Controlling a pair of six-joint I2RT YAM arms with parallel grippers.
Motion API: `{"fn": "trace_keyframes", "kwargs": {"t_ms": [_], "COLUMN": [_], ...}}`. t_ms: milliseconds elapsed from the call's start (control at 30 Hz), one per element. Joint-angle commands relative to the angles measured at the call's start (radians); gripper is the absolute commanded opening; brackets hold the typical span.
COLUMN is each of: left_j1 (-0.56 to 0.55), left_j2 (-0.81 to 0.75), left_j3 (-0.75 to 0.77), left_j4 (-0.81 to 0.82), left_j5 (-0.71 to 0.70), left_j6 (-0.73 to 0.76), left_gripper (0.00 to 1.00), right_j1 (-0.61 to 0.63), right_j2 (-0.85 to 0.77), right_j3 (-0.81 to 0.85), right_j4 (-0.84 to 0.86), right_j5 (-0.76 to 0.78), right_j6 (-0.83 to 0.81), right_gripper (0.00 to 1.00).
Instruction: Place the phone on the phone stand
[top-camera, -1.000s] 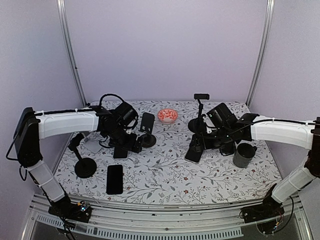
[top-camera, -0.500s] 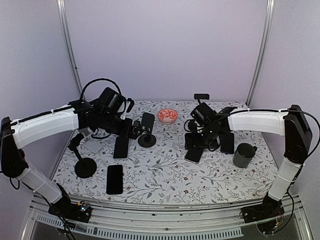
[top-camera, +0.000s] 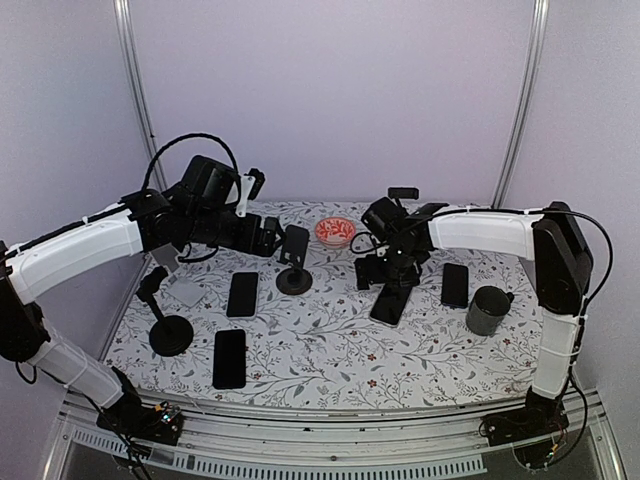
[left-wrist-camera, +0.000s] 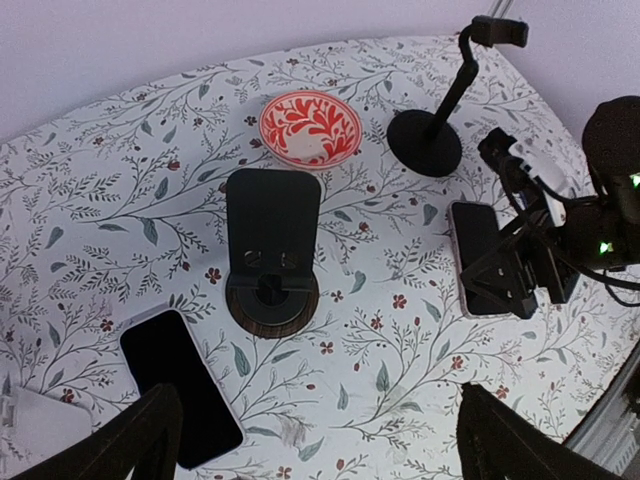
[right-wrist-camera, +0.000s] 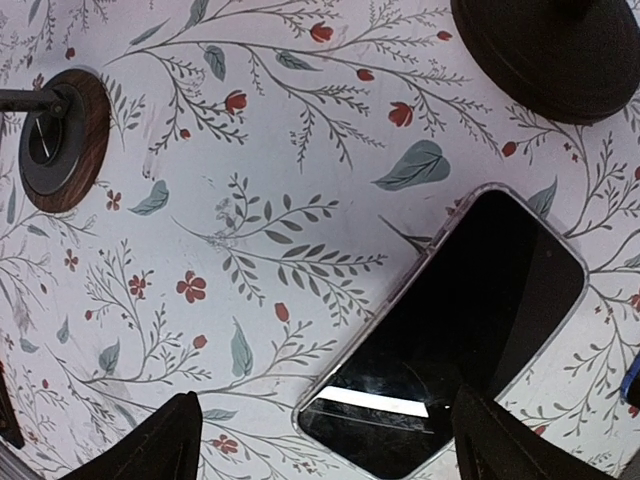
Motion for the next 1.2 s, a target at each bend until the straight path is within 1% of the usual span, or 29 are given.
{"fn": "trace_keyframes", "kwargs": {"t_ms": [0,67,333,367,400,433,467,567,867,1167], "left_j1": [0.003,0.003,0.004,0.004,0.005,0.005,0.005,0.005,0.005,0.005], "left_j2": [-0.018,-0.017,-0.02,-0.021,-0.023,-0.023,-0.023,-0.022,-0.017,-0.012], "left_j3": [0.004,0.001,-0.004,-0.006,-0.008,-0.01,-0.013,-0.019,-0.023,-0.028], "left_j4": [0.028,0.029,0.036,0.036,0.036,0.037,0.037,0.039,0.041,0.052], "left_j5": [-0.009,-0.006,-0.008,-0.009,-0.01,-0.01,-0.009,-0.004,0.011,0.018], "left_j6": [0.015,0.016,0.024,0.023,0.024,0.024,0.022,0.02,0.012,-0.002], "left_gripper": [0.96,0.96,0.96,0.96,0.96,0.96,0.96,0.96,0.96,0.96], "right_j1": [0.012,0.017,0.018,0.019,0.019,0.019,0.018,0.018,0.019,0.017], "right_j2": [0.031,0.044,0.084,0.09,0.097,0.103,0.109,0.125,0.159,0.129], "right_j3": [0.038,0.052,0.064,0.065,0.067,0.067,0.066,0.063,0.061,0.004], "right_j4": [0.033,0.031,0.067,0.069,0.069,0.065,0.064,0.058,0.039,0.003], "right_j5": [-0.078,-0.084,-0.152,-0.158,-0.161,-0.158,-0.149,-0.132,-0.151,-0.15], "right_j6": [-0.07,-0.077,-0.08,-0.077,-0.072,-0.068,-0.061,-0.051,-0.055,-0.084], "right_gripper": [0.83,0.79,0.36,0.28,0.13,0.02,0.0,0.0,0.0,0.05]}}
